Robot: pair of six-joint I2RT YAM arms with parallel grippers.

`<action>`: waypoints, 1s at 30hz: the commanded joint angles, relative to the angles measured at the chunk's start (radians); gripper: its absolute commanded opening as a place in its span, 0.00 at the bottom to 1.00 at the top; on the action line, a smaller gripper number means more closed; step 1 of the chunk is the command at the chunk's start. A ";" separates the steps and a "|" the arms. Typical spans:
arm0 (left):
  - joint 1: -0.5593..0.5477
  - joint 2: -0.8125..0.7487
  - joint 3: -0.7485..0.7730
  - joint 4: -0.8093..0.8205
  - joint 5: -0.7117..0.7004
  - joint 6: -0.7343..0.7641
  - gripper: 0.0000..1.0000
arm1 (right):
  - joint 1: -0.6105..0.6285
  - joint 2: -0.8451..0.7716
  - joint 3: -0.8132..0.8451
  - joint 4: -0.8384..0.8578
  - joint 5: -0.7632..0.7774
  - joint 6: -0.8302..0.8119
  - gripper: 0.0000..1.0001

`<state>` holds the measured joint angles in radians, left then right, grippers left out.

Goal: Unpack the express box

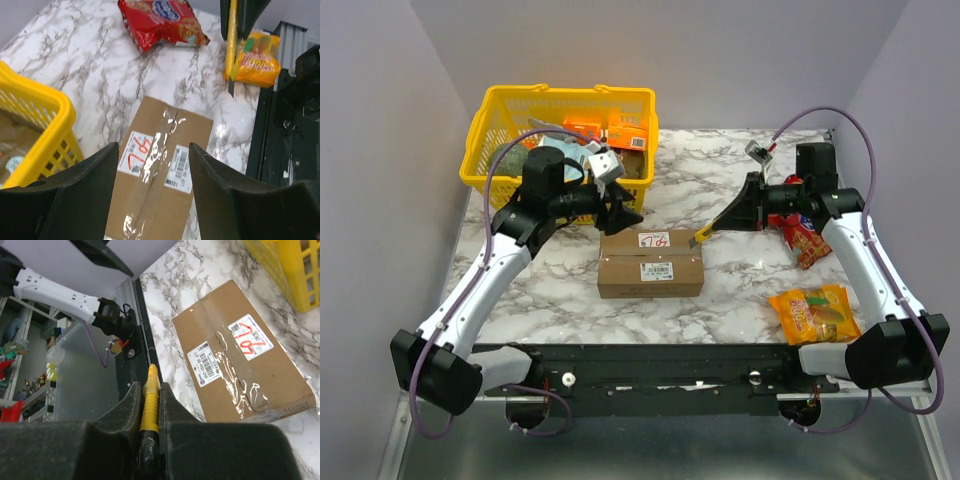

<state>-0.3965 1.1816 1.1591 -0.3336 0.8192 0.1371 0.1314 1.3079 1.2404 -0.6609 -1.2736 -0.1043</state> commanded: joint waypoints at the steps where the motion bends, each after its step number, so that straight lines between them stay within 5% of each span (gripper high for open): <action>1: -0.053 0.079 0.066 0.133 0.051 -0.123 0.67 | -0.003 -0.019 0.039 -0.045 -0.090 -0.040 0.01; 6: -0.151 0.118 0.074 0.090 -0.035 -0.041 0.65 | -0.038 -0.033 0.009 -0.048 0.019 0.061 0.01; 11: -0.245 0.124 0.064 -0.142 -0.164 0.334 0.62 | -0.269 -0.023 -0.114 0.121 0.014 0.418 0.00; 15: -0.294 0.086 -0.010 -0.131 -0.300 0.495 0.64 | -0.317 -0.007 -0.188 0.221 0.008 0.511 0.01; 18: -0.337 0.078 -0.053 -0.076 -0.368 0.550 0.66 | -0.358 -0.082 -0.421 0.615 0.084 0.783 0.01; 19: -0.350 0.081 -0.062 -0.070 -0.397 0.577 0.66 | -0.369 -0.087 -0.479 0.862 0.123 0.942 0.00; 25: -0.485 0.151 -0.137 0.079 -0.554 0.746 0.66 | -0.400 0.110 -0.785 1.549 0.137 1.316 0.00; 28: -0.504 0.236 -0.098 0.117 -0.561 0.734 0.66 | -0.400 0.203 -0.834 1.809 0.166 1.382 0.00; 30: -0.504 0.311 -0.069 0.139 -0.597 0.690 0.65 | -0.400 0.247 -0.811 1.793 0.166 1.346 0.00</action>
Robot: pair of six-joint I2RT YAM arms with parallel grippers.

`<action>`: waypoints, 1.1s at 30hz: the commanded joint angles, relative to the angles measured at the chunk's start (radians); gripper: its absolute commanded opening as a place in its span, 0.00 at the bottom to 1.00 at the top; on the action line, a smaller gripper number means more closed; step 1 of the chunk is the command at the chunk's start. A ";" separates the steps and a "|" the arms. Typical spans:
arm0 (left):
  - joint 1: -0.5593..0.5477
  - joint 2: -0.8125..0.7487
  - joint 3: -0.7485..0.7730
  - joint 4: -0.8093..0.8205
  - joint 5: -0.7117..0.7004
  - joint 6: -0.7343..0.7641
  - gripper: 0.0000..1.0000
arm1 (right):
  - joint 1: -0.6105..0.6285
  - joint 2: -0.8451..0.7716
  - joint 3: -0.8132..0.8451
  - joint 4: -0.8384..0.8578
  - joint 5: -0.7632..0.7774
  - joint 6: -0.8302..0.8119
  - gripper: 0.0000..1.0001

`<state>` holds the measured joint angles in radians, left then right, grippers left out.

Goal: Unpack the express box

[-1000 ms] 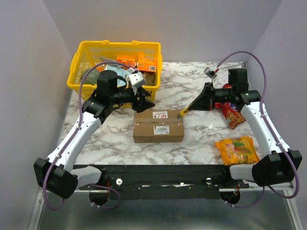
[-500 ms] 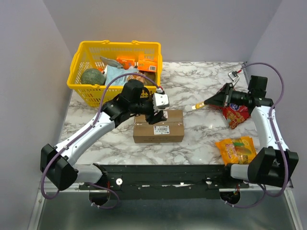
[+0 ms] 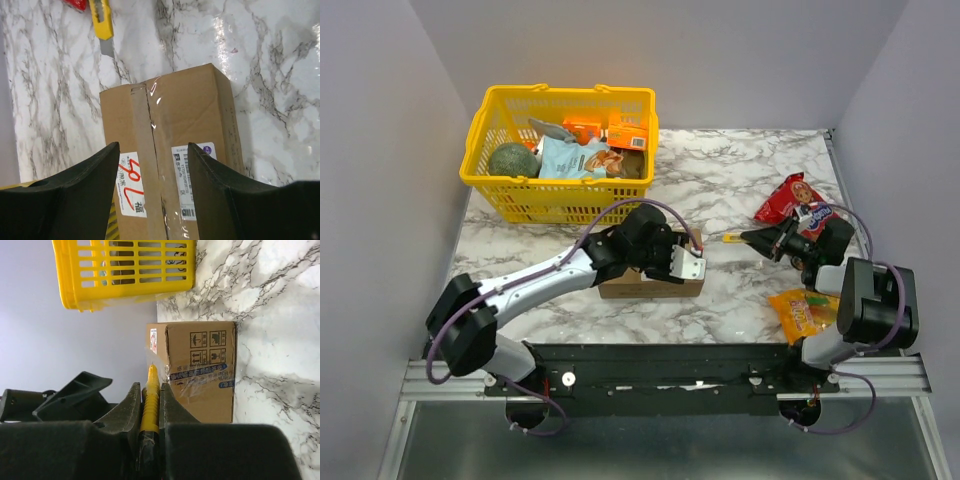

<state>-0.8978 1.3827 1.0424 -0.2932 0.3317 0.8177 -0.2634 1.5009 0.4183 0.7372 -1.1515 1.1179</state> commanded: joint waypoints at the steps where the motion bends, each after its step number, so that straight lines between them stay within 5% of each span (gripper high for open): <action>1: 0.002 0.134 0.086 0.144 -0.141 -0.046 0.65 | -0.005 0.079 0.016 0.425 0.049 0.126 0.00; 5: 0.057 0.248 0.194 0.201 -0.140 -0.311 0.65 | -0.005 0.206 0.004 0.668 0.041 0.255 0.01; 13: 0.054 0.219 0.166 0.149 -0.088 -0.324 0.65 | 0.000 0.237 -0.007 0.610 0.032 0.171 0.00; 23: 0.011 0.006 -0.039 0.121 -0.114 -0.178 0.62 | 0.050 0.274 0.004 0.594 0.001 0.152 0.00; 33: -0.081 -0.001 -0.189 0.212 -0.118 -0.069 0.62 | 0.085 0.285 0.002 0.536 0.012 0.092 0.00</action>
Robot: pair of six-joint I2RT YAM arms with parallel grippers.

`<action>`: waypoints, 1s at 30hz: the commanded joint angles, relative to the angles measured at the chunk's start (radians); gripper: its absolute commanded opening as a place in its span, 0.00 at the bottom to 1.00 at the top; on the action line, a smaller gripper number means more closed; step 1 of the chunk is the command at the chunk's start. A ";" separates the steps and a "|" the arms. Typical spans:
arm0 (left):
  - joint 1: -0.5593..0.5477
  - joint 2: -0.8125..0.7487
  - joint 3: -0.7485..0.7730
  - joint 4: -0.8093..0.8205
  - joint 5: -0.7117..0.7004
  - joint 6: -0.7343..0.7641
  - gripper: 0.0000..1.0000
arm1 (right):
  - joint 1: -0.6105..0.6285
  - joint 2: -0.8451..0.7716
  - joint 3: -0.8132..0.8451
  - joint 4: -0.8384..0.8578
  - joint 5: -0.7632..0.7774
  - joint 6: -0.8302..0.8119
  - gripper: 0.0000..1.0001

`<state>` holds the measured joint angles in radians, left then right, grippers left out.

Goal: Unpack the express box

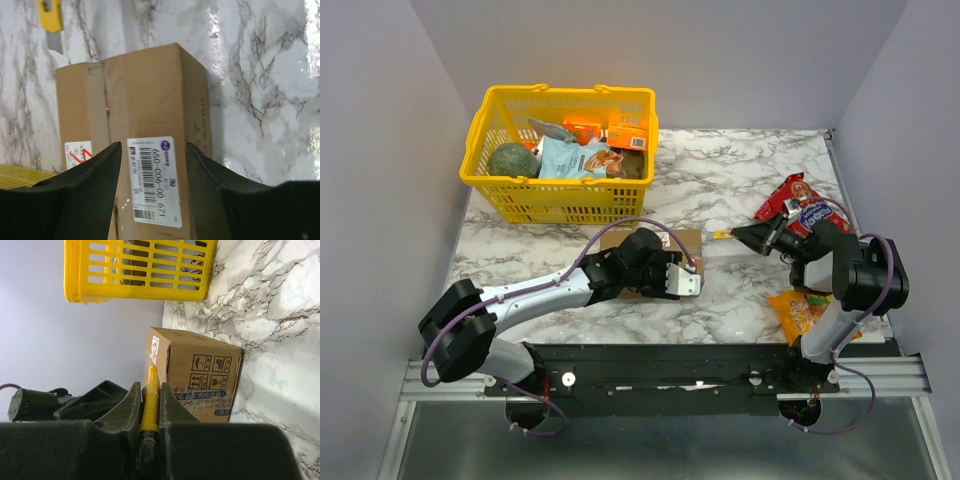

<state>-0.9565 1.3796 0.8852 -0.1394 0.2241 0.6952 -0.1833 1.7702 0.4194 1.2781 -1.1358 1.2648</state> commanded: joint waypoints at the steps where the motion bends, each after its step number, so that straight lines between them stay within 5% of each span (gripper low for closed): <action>1: -0.022 0.007 -0.035 0.066 -0.022 0.049 0.62 | 0.005 0.017 -0.001 -0.008 -0.002 -0.062 0.00; 30: -0.039 0.021 -0.083 0.070 -0.046 0.001 0.62 | 0.054 0.103 0.015 0.161 -0.018 0.051 0.00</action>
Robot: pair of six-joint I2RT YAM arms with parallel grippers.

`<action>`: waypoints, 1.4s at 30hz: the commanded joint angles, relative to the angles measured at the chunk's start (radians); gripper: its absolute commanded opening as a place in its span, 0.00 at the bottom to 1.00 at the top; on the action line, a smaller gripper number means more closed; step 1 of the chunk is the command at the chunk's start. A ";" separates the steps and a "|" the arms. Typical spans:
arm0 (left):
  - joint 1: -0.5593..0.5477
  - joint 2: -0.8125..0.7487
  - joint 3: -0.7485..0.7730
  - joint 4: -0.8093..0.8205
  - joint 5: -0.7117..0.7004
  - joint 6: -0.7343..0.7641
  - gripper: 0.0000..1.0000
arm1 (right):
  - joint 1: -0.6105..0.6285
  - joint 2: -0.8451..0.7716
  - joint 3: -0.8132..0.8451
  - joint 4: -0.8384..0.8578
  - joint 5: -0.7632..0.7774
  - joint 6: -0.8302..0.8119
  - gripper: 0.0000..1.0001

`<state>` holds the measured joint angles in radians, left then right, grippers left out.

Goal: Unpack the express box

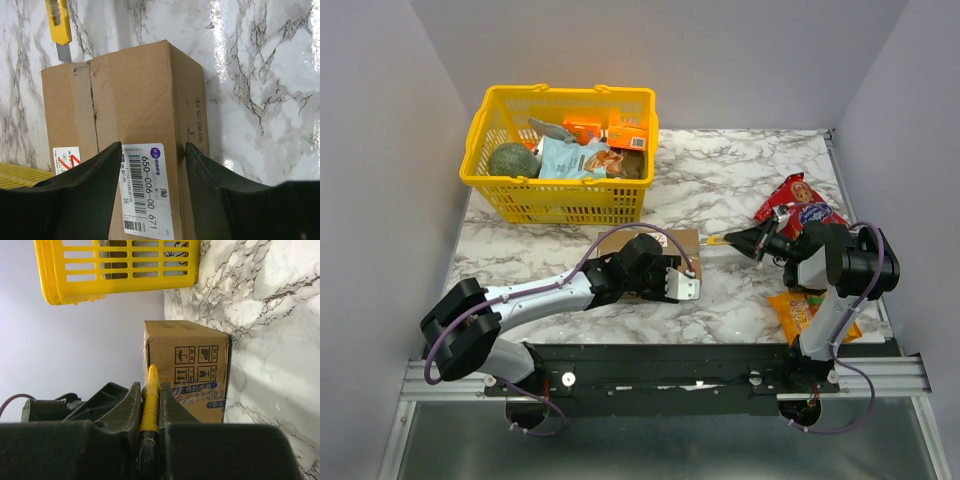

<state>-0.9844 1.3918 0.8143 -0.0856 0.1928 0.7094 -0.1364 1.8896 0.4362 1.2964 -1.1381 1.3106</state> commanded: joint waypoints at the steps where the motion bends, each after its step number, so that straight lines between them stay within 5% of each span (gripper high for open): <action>1: -0.011 0.009 -0.012 0.012 -0.015 -0.014 0.62 | 0.008 -0.026 -0.005 0.138 -0.014 0.003 0.00; 19: -0.014 0.049 -0.001 0.040 -0.030 -0.042 0.62 | 0.008 -0.011 0.001 0.069 -0.060 -0.011 0.00; 42: -0.022 0.154 0.105 0.067 -0.299 -0.229 0.54 | 0.023 -0.231 -0.004 -0.581 -0.130 -0.304 0.00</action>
<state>-1.0218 1.4952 0.8822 -0.0608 0.0414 0.5316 -0.1368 1.6844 0.4465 0.8963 -1.1240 1.0973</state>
